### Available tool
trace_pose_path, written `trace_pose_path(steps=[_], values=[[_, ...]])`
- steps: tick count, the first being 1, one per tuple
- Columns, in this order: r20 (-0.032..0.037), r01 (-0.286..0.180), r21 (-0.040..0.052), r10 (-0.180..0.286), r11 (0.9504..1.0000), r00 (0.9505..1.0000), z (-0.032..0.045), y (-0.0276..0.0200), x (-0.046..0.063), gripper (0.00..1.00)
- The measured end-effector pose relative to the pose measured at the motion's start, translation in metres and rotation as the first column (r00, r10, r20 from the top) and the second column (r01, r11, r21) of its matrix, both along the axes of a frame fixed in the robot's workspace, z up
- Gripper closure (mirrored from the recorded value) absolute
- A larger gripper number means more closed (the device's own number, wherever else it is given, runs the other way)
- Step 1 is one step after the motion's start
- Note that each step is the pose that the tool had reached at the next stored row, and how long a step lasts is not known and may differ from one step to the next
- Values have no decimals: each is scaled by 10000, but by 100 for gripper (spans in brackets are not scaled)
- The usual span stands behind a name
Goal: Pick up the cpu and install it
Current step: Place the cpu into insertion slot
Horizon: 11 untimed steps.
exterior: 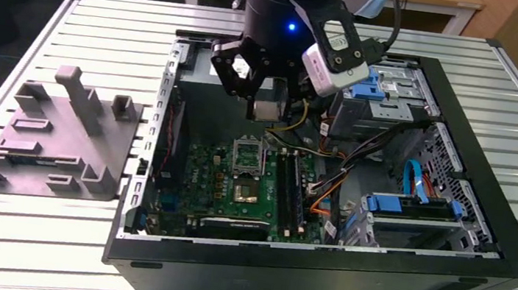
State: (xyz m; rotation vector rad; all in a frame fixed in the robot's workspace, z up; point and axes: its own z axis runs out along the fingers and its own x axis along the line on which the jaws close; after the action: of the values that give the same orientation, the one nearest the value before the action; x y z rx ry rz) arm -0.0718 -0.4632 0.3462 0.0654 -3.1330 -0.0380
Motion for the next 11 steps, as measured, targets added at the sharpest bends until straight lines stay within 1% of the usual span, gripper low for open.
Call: trace_pose_path(steps=[5, 8, 9, 11], values=[[-1, 0, -2, 0, 10000, 10000, -2, 0, 0, 53], [-1, -1, -4, 1, 10000, 10000, -28, -2, 0, 53], [-4, -2, -6, 2, 10000, 10000, -35, -8, 1, 53], [-11, -1, -6, 1, 10000, 10000, -57, -39, 1, 53]])
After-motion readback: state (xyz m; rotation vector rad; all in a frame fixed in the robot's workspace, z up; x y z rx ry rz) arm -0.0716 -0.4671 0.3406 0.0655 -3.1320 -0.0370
